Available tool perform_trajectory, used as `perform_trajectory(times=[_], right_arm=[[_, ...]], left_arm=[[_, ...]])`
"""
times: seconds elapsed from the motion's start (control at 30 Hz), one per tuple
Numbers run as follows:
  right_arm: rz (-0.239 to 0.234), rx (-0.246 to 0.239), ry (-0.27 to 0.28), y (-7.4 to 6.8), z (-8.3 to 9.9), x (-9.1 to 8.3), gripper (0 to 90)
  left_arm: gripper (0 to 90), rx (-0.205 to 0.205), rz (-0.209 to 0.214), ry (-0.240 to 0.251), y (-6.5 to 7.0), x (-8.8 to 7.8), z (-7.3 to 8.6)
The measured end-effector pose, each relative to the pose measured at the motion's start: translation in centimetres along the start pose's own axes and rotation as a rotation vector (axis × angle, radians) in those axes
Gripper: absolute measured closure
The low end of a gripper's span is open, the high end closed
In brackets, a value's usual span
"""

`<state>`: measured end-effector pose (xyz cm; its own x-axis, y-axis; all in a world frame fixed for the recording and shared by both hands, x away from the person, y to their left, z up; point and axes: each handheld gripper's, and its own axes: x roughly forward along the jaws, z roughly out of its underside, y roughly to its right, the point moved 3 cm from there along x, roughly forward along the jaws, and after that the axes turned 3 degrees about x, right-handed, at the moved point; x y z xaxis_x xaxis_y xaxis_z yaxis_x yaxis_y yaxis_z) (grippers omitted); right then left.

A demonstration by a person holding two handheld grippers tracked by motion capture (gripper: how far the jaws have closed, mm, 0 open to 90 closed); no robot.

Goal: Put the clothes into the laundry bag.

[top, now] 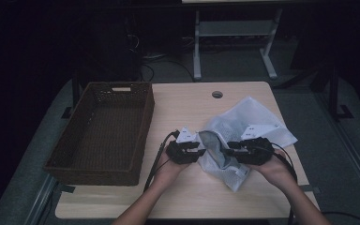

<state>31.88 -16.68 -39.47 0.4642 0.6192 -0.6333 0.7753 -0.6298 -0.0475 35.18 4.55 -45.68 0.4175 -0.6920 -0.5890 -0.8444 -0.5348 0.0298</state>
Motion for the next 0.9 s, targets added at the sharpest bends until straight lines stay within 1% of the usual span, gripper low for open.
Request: perform_trajectory(times=[0.03, 0.1, 0.13, 0.17, 0.2, 0.23, 0.27, 0.3, 0.37, 0.4, 0.47, 0.57, 0.6, 0.63, 0.67, 0.7, 0.77, 0.8, 0.83, 0.9], right_arm=[[0.012, -0.011, -0.017, -0.2, -0.4, 0.3, 60.3], [0.063, -0.05, -0.033, -0.4, -1.2, 1.0, 59.5], [0.077, -0.064, -0.056, -0.4, -1.5, 1.4, 59.0], [0.097, -0.088, -0.08, -0.3, -1.6, 1.9, 58.7], [0.126, -0.1, -0.093, -0.1, -1.7, 2.4, 59.1], [0.151, -0.112, -0.107, 0.1, -1.6, 2.8, 61.8], [0.17, -0.113, -0.124, 0.4, -1.5, 3.2, 67.4], [0.18, -0.116, -0.14, 0.7, -1.3, 3.4, 71.0], [0.189, -0.097, -0.16, 1.2, -1.0, 3.8, 83.7], [0.184, -0.085, -0.159, 1.3, -1.0, 3.7, 85.8], [0.143, -0.054, -0.137, 1.6, -1.1, 3.4, 87.1], [0.068, 0.0, -0.064, 1.9, -1.9, 2.6, 87.4], [0.053, 0.014, -0.044, 2.0, -2.2, 2.2, 87.5], [0.043, 0.018, -0.025, 2.0, -2.7, 1.9, 87.6], [0.027, 0.024, 0.006, 2.0, -3.3, 1.3, 87.6], [0.02, 0.027, 0.026, 1.9, -3.8, 1.0, 87.7], [0.03, 0.021, 0.067, 1.9, -4.9, 0.2, 87.7], [0.034, 0.021, 0.083, 1.9, -5.4, -0.2, 87.8], [0.041, 0.026, 0.106, 2.0, -6.0, -0.7, 87.8], [0.039, 0.036, 0.134, 2.0, -6.7, -1.2, 87.8]], left_arm=[[60.1, 0.001, 0.002, -0.005, 0.0, 0.0, 0.0], [60.1, 0.002, 0.001, -0.003, 0.1, 0.0, 0.1], [60.1, -0.001, 0.0, -0.002, 0.1, -0.1, 0.1], [60.1, 0.0, 0.0, -0.002, 0.0, -0.1, 0.1], [60.1, -0.001, 0.0, 0.001, 0.0, -0.2, 0.1], [60.1, -0.004, 0.001, 0.003, 0.0, -0.2, 0.1], [60.1, -0.003, 0.0, 0.002, -0.1, -0.3, 0.1], [60.2, -0.004, -0.001, 0.002, -0.1, -0.3, 0.2], [60.1, -0.004, 0.001, 0.002, -0.2, -0.3, 0.2], [59.9, -0.001, 0.003, 0.001, -0.2, -0.3, 0.2], [57.4, 0.001, 0.016, 0.008, 0.0, -0.1, 0.2], [51.1, 0.017, 0.045, 0.022, 0.5, 0.4, 0.0], [48.7, 0.024, 0.056, 0.028, 0.7, 0.5, -0.1], [47.1, 0.028, 0.071, 0.038, 1.0, 0.7, -0.2], [45.8, 0.033, 0.079, 0.046, 1.2, 0.8, -0.3], [44.8, 0.037, 0.083, 0.051, 1.4, 0.9, -0.4], [43.5, 0.045, 0.083, 0.059, 1.6, 1.1, -0.6], [42.9, 0.038, 0.081, 0.061, 1.7, 1.1, -0.7], [42.6, 0.041, 0.081, 0.058, 1.7, 1.1, -0.7], [42.0, 0.039, 0.085, 0.059, 1.7, 1.2, -0.7]])
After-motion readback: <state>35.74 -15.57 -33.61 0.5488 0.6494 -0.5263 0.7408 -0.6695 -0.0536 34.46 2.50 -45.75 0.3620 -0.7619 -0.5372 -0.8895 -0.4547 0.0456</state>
